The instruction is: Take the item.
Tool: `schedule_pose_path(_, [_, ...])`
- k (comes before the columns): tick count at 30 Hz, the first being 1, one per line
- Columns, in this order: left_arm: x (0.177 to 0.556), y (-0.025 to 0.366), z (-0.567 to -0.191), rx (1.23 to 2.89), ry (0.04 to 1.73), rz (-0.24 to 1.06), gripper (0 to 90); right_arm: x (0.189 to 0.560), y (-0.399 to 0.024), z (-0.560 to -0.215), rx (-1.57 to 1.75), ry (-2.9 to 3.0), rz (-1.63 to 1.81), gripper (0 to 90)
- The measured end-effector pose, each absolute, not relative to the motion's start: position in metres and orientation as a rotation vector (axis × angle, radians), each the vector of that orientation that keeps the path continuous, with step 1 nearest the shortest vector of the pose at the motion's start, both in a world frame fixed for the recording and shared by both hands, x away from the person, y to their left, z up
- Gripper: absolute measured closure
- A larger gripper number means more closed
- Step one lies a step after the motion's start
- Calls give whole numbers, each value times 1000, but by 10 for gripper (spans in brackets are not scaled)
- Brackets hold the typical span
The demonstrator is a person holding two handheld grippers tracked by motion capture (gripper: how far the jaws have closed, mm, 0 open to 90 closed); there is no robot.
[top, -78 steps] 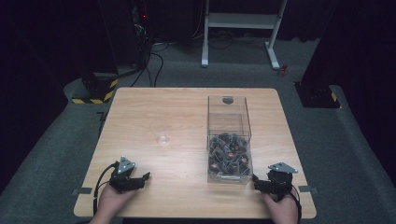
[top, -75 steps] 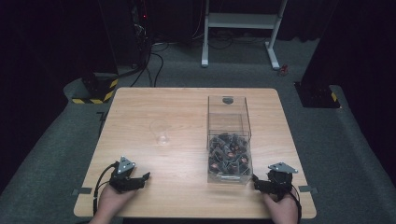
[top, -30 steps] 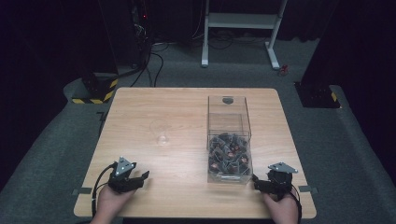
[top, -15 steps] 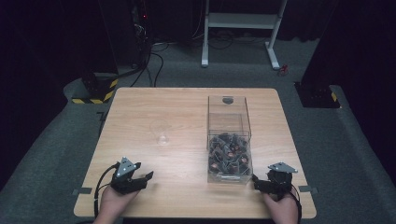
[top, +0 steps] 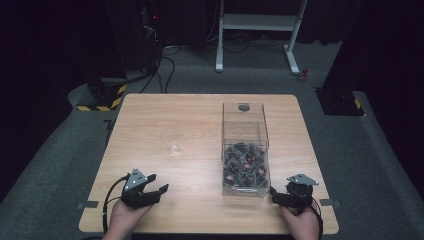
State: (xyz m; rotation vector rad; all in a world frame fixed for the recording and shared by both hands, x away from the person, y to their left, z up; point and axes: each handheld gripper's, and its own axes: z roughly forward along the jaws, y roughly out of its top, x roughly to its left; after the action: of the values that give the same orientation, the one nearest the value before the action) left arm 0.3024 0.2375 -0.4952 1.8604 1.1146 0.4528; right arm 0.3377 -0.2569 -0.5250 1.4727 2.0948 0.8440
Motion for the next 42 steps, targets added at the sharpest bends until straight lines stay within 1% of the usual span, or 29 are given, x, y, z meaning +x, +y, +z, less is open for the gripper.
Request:
schedule_pose_path(2, [302,235,-495,1821,1128,447,369,338,-257,-525,1472,2095,843,78])
schedule_pose_path(3, [303,242,-492,1929,1072,469,370,338,-257,-525,1472,2095,843,78])
schedule_pose_path(12, [300,240,-487,1891,1041,500,390,338,-257,-525,1471,2099,842,79])
schedule_pose_path(17, [300,240,-485,1876,1029,512,385,338,-257,-525,1471,2099,842,79])
schedule_pose_path(26, [299,237,-474,1901,1020,523,383,338,-257,-525,1471,2100,842,79])
schedule_pose_path(32, [301,235,-468,1889,1027,518,384,338,-257,-525,1470,2100,843,79])
schedule_pose_path(42, [307,225,-458,1900,981,520,383,338,-257,-525,1469,2101,843,79])
